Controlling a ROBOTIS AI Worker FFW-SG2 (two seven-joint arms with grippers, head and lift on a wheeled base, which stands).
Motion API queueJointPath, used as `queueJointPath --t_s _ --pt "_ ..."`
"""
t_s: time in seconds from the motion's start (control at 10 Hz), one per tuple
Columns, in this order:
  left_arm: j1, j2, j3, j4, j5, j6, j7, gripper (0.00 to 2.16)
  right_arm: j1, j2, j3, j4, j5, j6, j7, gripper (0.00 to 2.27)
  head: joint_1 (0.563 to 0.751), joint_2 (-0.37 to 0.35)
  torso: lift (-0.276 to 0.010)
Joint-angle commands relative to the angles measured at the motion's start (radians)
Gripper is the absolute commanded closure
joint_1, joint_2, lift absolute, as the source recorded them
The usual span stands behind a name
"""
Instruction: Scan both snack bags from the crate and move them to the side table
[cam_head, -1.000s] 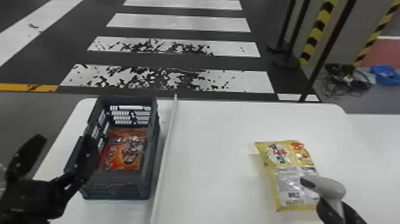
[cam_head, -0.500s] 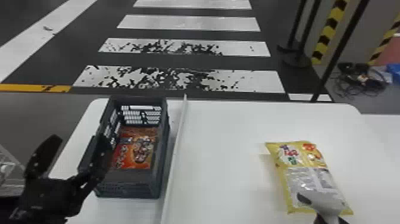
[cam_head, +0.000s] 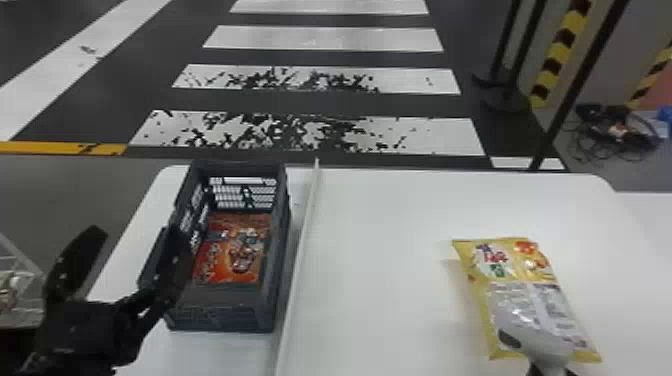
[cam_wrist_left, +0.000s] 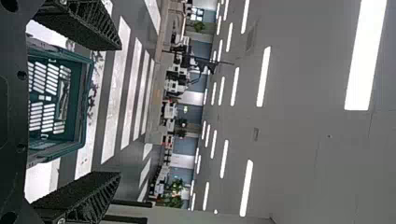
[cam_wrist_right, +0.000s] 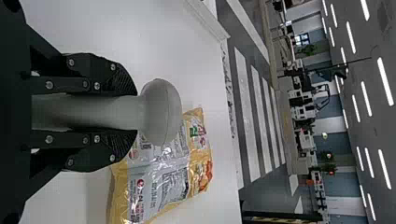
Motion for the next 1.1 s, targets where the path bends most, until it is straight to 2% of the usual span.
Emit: queueJointPath --t_s 0.0,0.2,0.3,0.4,0.7,0.8,1.0 --pt "0.003 0.000 0.003 0.000 -0.004 0.000 0.000 0.03 -0.016 -0.001 -0.021 -0.016 -0.017 -0.003 0.000 2.24 0.695 0.027 -0.095" --pt "0.016 0.004 0.004 -0.003 -0.013 -0.010 0.000 0.03 -0.145 -0.018 -0.124 -0.008 -0.034 0.153 0.000 2.24 0.695 0.012 -0.095" --pt "0.036 0.015 0.006 -0.020 -0.021 -0.022 -0.003 0.03 -0.213 -0.046 -0.175 0.013 -0.061 0.230 -0.001 2.24 0.695 -0.024 -0.095" --pt "0.059 0.007 0.006 -0.025 -0.039 -0.052 -0.002 0.03 -0.294 -0.084 -0.199 0.067 -0.077 0.301 -0.001 2.24 0.695 -0.075 -0.095" --pt "0.134 -0.002 0.019 -0.042 -0.074 -0.138 0.011 0.03 -0.472 -0.172 -0.210 0.252 -0.087 0.380 -0.005 2.24 0.695 -0.179 -0.095" --pt "0.144 -0.010 0.019 -0.045 -0.091 -0.138 0.014 0.03 -0.552 -0.210 -0.198 0.369 -0.089 0.380 -0.003 2.24 0.695 -0.189 -0.095" --pt "0.167 -0.011 0.022 -0.051 -0.113 -0.135 0.021 0.03 -0.690 -0.277 -0.150 0.553 -0.081 0.322 -0.003 2.24 0.695 -0.236 -0.095"
